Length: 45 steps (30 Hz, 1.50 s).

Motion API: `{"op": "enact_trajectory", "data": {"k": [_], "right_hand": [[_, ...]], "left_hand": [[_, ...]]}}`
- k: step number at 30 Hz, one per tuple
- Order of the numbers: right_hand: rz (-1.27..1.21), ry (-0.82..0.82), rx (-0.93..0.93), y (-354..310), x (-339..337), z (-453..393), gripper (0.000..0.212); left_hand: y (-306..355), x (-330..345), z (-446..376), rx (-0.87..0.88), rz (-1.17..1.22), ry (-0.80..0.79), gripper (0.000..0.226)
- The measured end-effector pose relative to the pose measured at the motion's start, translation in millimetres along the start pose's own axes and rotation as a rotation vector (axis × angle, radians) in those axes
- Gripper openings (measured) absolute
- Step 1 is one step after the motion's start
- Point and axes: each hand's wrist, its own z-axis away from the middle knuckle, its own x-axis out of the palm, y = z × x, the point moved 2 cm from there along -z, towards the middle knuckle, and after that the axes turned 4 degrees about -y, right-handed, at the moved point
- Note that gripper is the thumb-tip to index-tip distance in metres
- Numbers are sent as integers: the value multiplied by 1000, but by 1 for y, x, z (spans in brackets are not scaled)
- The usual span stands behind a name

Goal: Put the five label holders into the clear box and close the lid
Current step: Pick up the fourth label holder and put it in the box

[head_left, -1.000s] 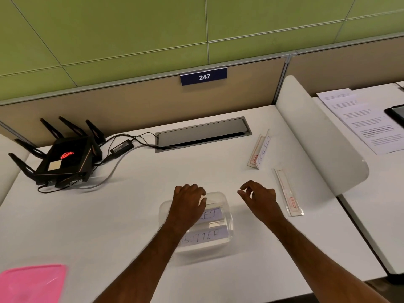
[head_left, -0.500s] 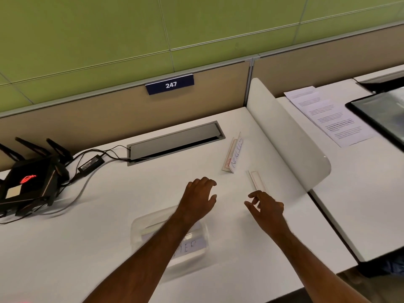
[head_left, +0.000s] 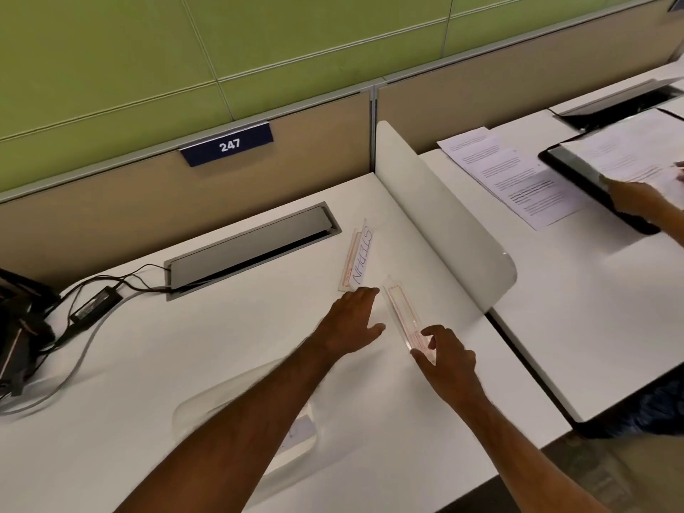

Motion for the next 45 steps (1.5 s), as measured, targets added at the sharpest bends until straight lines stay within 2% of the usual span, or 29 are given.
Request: {"op": "enact_trajectory", "data": {"k": [8, 18, 32, 34, 38, 45], "right_hand": [[47, -97, 80, 18, 6, -4, 37], [-56, -161, 118, 23, 13, -5, 27], [23, -128, 37, 3, 5, 6, 24], [-13, -121, 49, -5, 4, 7, 18], [-89, -103, 52, -24, 6, 8, 21], [-245, -124, 14, -49, 23, 7, 18]], "left_hand": [[11, 12, -53, -118, 226, -128, 77], [14, 30, -84, -263, 414, -116, 79], [4, 3, -66, -310, 626, 186, 52], [-1, -5, -59, -319, 641, 269, 45], [-15, -20, -37, -343, 686, 373, 31], [-44, -36, 10, -450, 759, 539, 21]]}}
